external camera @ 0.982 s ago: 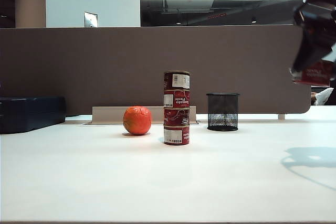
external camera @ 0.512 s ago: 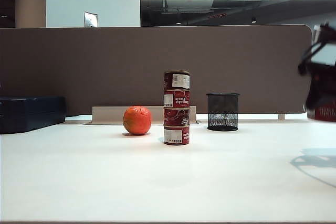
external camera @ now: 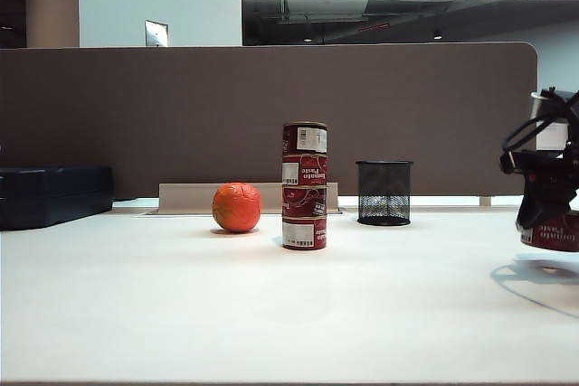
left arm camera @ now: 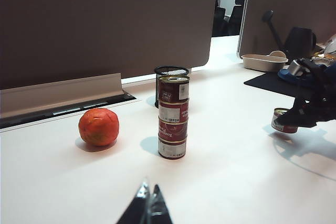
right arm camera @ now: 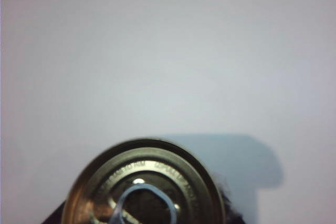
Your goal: Take a can of tomato sauce from the stacked ones and place it on the table.
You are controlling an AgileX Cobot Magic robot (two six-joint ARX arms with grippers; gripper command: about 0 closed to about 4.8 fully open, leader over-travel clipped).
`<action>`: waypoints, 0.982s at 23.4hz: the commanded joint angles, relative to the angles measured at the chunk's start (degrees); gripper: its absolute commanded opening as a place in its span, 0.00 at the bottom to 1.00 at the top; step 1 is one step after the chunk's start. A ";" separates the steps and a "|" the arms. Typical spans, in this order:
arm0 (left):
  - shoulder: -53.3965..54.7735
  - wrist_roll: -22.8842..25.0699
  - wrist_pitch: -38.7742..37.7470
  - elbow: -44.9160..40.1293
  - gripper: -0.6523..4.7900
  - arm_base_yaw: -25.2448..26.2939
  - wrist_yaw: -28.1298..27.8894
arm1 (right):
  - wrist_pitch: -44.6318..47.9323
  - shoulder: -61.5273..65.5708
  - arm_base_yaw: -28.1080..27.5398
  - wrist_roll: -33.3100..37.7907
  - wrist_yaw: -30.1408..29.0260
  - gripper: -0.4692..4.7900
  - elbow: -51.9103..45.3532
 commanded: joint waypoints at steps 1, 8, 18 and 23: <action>0.04 0.00 0.66 0.17 0.11 0.04 -0.09 | 1.57 0.39 0.07 0.26 0.26 0.45 0.09; 0.04 -0.42 0.66 0.17 0.11 0.04 0.07 | 2.25 1.99 0.04 0.22 1.55 0.45 0.09; 0.04 -0.44 0.66 0.15 0.11 0.04 0.07 | 2.49 4.20 0.07 0.26 1.29 0.45 0.09; 0.04 -1.46 0.66 0.15 0.11 0.04 0.07 | 2.91 4.17 0.07 0.48 -0.24 0.73 0.11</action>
